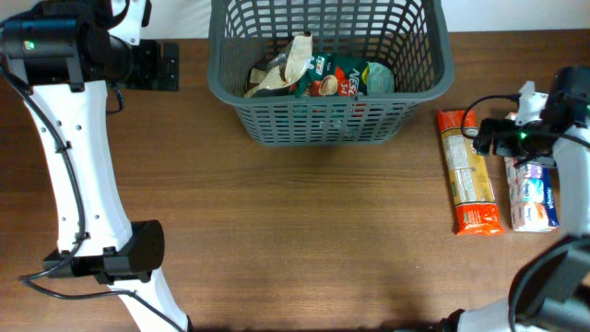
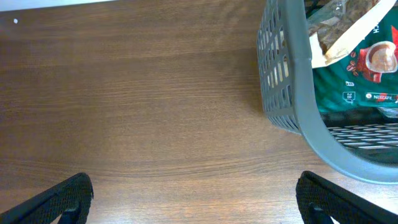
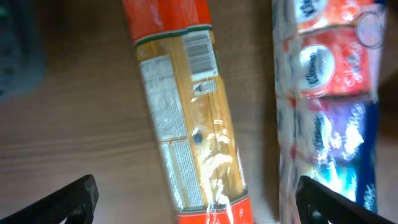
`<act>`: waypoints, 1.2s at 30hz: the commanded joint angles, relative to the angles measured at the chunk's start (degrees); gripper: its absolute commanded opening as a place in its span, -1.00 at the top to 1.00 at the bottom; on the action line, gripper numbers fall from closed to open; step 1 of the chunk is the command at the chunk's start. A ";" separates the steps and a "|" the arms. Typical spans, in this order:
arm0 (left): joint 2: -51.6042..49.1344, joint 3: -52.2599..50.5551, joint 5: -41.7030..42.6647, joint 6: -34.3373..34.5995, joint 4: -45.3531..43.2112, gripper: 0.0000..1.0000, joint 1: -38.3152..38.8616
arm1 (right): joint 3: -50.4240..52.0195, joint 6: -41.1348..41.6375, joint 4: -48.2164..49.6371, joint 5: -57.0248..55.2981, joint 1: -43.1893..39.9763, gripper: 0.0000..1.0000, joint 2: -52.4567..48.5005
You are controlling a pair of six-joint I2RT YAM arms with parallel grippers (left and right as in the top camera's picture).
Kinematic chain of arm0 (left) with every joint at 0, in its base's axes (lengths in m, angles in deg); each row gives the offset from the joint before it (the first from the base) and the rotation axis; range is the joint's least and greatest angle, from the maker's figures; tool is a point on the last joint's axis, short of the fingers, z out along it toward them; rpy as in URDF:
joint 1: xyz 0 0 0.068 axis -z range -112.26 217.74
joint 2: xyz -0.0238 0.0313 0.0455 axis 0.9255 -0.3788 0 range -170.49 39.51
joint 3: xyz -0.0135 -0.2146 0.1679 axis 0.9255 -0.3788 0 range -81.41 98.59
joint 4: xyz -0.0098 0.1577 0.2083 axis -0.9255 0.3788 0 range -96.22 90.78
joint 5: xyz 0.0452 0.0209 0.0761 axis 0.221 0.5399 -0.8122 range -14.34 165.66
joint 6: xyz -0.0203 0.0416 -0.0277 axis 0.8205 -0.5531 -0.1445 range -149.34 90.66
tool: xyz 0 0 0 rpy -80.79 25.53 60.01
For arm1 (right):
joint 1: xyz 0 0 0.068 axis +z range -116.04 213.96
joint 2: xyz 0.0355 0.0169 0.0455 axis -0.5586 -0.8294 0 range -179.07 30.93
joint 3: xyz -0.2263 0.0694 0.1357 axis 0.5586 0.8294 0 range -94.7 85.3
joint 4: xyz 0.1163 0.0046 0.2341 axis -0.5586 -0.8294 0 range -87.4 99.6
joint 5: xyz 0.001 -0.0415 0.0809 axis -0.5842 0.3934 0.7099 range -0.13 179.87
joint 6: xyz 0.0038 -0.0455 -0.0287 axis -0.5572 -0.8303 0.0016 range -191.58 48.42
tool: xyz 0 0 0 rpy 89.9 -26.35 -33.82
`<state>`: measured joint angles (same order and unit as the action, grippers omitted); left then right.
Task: Pack container
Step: 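Move the right gripper down onto the orange-capped spaghetti pack and grasp, then lift the spaghetti pack and carry it over the basket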
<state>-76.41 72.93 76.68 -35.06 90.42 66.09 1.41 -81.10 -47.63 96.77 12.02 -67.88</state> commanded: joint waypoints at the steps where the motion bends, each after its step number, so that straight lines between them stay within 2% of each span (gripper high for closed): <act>1: 1.40 -0.22 -0.42 0.52 0.02 -0.99 -0.13 | -1.03 -2.56 1.64 -1.22 0.15 -0.98 -5.88; 11: 1.40 -0.22 -0.42 0.52 0.04 -0.99 -0.13 | -1.03 -3.72 2.99 -1.38 0.61 -0.98 -19.02; 21: 1.40 -0.22 -0.42 0.52 0.02 -0.99 -0.13 | -0.85 -5.29 4.39 -1.92 3.37 -0.99 -20.85; 25: 1.40 -0.22 -0.42 0.52 0.02 -0.99 -0.13 | -0.76 -5.27 4.48 -4.92 3.34 -0.83 -21.05; 30: 1.40 -0.22 -0.42 0.52 0.04 -0.99 -0.13 | -0.70 -5.01 4.63 -5.66 3.34 -0.41 -22.03; 33: 1.40 -0.22 -0.42 0.52 0.02 -0.98 -0.13 | -0.70 -3.80 4.55 -5.66 3.34 0.03 -22.49; 34: 1.40 -0.22 -0.42 0.52 0.04 -0.99 -0.13 | -0.70 -2.97 4.46 -5.51 3.34 0.34 -22.51; 36: 1.40 -0.22 -0.42 0.52 0.02 -0.99 -0.13 | -0.70 -1.07 4.31 -3.28 3.32 0.63 -22.49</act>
<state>-76.41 72.93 76.68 -35.06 90.42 66.09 0.79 -85.19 -43.67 92.68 15.22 -88.38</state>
